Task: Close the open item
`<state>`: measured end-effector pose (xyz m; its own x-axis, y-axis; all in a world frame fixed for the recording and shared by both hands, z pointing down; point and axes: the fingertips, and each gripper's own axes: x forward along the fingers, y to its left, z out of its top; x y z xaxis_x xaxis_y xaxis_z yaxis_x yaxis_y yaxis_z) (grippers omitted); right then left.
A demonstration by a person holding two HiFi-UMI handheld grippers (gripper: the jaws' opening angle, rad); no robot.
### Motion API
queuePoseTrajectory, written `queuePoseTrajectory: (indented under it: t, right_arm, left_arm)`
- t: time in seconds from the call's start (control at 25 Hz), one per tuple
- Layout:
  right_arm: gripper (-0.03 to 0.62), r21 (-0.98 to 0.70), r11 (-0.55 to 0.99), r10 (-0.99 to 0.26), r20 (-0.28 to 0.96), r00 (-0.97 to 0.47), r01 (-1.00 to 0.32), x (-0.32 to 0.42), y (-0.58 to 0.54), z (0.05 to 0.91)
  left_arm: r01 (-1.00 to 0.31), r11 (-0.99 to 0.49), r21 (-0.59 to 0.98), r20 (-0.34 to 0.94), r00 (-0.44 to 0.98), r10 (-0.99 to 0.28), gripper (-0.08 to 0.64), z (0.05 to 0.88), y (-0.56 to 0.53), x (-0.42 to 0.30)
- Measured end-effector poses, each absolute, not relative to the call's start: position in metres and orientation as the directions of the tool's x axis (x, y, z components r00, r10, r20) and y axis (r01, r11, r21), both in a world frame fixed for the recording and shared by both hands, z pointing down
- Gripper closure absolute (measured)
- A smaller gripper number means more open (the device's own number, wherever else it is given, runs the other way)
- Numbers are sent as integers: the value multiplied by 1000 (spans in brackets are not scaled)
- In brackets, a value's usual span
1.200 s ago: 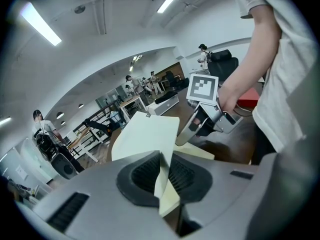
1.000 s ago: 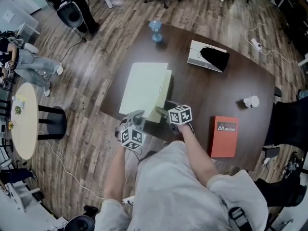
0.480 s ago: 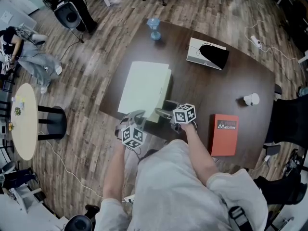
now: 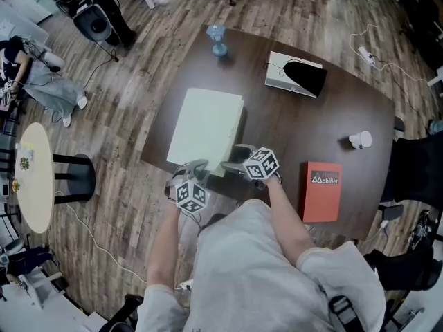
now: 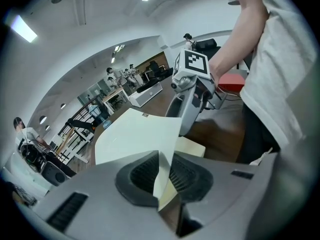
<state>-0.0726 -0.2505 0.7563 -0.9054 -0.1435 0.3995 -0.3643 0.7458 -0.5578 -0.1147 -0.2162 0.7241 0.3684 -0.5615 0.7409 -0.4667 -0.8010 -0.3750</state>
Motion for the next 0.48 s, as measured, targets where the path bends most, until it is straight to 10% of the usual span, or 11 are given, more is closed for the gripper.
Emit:
queuePoseTrajectory:
  t: [0.48]
  right_arm:
    - [255,-424,844,-78,509,-857,-329,-70,-236,771]
  left_arm:
    - [-453,-816,-358,765,360,-535,525,740,-212,-111]
